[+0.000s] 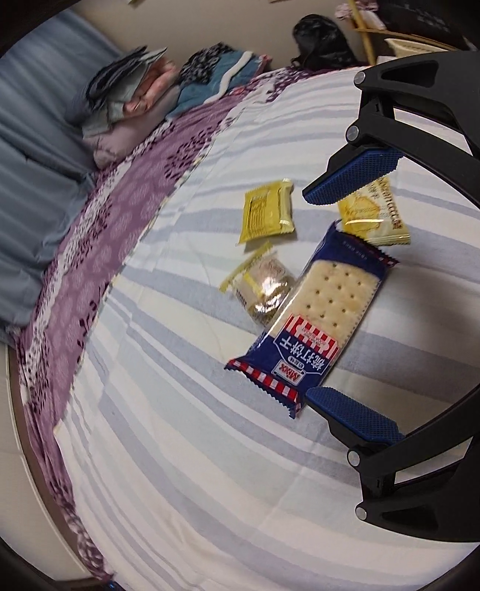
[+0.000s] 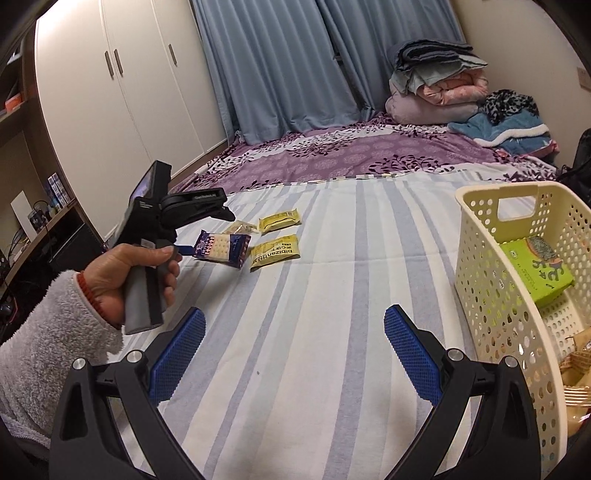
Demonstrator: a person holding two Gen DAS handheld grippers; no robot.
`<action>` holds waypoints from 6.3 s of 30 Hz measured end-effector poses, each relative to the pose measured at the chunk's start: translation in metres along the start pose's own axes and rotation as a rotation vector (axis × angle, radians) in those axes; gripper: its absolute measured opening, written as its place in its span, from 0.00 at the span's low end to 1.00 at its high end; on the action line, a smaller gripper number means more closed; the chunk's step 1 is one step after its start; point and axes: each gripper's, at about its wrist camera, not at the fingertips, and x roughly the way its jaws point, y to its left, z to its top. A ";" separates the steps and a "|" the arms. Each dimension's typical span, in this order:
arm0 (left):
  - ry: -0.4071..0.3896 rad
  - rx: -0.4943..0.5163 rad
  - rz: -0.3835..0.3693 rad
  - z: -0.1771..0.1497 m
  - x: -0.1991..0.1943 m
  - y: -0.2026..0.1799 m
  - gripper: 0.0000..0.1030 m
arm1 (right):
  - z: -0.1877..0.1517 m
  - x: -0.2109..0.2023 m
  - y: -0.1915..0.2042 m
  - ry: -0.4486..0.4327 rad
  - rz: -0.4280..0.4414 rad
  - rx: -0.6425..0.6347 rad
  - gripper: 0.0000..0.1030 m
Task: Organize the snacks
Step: 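Return to the bed and grasp the blue soda cracker packet with the left tool, then grasp the yellow bibizan biscuit packet with the right tool while the left tool holds the cracker packet, then carry the yellow biscuit packet into the basket and open the right tool, then lower the blue soda cracker packet into the basket and open the left tool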
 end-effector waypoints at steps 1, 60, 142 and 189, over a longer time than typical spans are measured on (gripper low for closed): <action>-0.007 -0.006 0.018 -0.001 0.003 0.000 0.97 | 0.000 0.000 -0.001 0.000 0.001 0.002 0.94; -0.115 0.292 -0.046 -0.004 -0.059 0.089 0.43 | 0.047 0.216 0.055 0.324 0.174 0.018 0.94; -0.182 0.580 -0.271 -0.086 -0.163 -0.036 0.43 | 0.037 -0.107 -0.083 -0.191 -0.339 0.146 0.45; -0.124 0.935 -0.390 -0.171 -0.170 -0.185 0.43 | -0.010 -0.153 -0.171 -0.240 -0.496 0.348 0.95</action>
